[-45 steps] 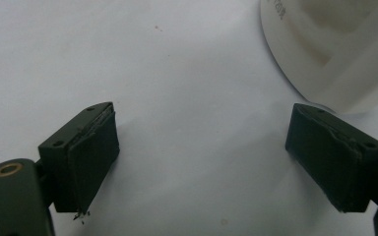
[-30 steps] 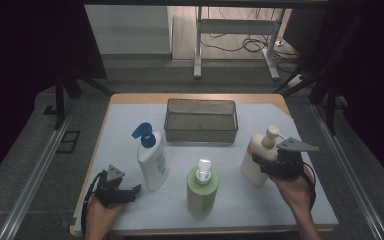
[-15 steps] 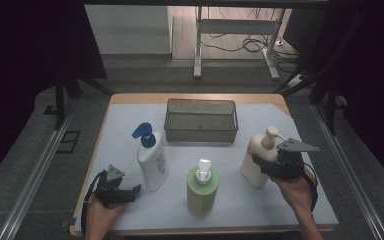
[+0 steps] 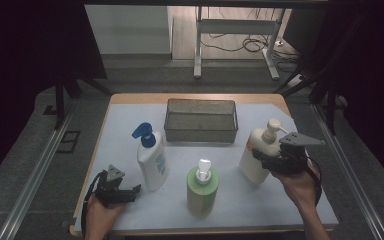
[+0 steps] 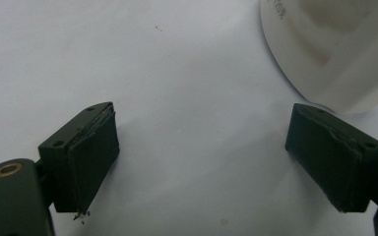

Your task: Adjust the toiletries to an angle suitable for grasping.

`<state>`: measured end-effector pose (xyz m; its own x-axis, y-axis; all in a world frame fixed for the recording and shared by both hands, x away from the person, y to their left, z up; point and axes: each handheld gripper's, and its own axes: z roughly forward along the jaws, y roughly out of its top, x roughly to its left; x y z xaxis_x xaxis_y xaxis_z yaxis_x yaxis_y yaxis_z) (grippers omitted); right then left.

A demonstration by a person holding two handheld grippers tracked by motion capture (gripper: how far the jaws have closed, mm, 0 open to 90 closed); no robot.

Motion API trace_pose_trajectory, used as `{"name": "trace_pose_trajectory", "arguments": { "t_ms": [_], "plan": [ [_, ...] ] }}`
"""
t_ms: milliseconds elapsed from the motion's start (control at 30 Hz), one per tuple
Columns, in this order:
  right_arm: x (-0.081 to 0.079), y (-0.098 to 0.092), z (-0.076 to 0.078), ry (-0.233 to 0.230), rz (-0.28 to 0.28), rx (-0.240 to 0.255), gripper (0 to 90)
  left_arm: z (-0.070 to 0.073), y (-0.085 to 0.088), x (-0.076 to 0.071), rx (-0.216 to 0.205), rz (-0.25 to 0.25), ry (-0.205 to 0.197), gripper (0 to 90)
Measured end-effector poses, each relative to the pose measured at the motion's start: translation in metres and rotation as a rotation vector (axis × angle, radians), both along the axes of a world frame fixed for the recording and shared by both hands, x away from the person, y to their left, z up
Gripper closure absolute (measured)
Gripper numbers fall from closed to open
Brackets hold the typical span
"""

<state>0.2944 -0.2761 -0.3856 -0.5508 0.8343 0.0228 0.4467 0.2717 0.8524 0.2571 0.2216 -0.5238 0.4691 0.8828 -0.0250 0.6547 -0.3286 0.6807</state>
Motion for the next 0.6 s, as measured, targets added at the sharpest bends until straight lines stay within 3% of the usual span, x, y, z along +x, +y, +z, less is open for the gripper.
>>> {"name": "trace_pose_trajectory", "arguments": {
  "t_ms": [600],
  "plan": [
    [0.022,0.022,0.021,0.003,0.046,0.019,37.2,0.000,0.000,0.000,0.000,0.001,-0.001,12.5]
  ]
}}
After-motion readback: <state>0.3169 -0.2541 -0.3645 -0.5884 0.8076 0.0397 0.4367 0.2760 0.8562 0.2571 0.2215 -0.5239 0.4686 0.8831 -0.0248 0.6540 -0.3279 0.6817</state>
